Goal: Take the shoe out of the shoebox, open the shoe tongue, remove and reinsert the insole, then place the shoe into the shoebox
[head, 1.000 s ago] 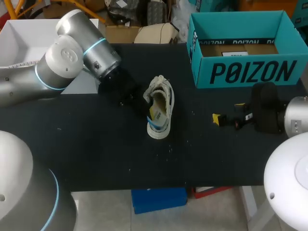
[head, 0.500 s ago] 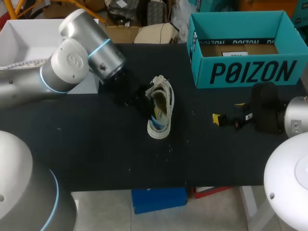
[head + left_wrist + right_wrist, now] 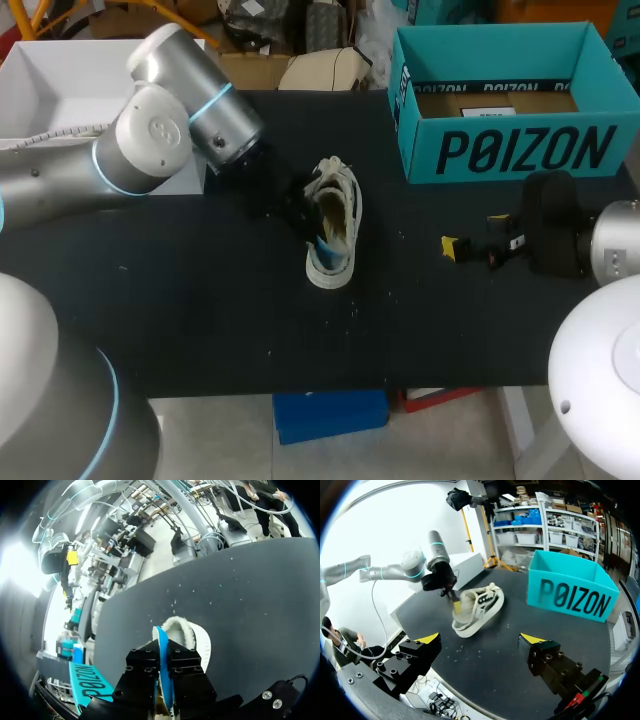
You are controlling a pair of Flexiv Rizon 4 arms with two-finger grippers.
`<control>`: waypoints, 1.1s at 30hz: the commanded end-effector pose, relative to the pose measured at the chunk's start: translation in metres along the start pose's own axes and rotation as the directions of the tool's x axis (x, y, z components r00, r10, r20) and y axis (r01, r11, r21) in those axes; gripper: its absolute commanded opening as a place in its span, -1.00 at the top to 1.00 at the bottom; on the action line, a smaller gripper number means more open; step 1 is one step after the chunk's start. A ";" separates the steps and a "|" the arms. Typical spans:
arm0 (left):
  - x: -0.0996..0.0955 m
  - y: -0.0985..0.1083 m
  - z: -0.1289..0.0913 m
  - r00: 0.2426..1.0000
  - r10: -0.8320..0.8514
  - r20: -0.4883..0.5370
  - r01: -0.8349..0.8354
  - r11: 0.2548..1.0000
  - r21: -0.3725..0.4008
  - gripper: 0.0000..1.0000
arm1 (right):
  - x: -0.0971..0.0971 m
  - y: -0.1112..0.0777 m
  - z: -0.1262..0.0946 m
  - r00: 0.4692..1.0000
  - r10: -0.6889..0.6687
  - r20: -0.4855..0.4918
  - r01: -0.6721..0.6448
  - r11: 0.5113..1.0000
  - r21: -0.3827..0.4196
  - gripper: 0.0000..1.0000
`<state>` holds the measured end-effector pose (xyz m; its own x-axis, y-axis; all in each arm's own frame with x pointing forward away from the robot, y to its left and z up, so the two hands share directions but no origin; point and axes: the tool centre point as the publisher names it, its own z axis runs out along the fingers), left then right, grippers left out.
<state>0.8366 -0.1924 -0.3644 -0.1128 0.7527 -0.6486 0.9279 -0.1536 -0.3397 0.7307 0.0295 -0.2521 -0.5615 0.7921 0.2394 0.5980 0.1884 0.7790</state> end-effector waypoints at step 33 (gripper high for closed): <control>-0.006 -0.024 -0.021 0.977 0.032 -0.211 -0.072 0.980 -0.188 0.94 | 0.001 -0.002 0.001 1.000 0.001 0.002 -0.001 1.000 -0.004 -1.00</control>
<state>0.8294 -0.1726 -0.3393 -0.0230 0.8229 -0.5677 0.9596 -0.1412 -0.2435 0.7307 0.0294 -0.2521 -0.5615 0.7921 0.2394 0.5980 0.1884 0.7791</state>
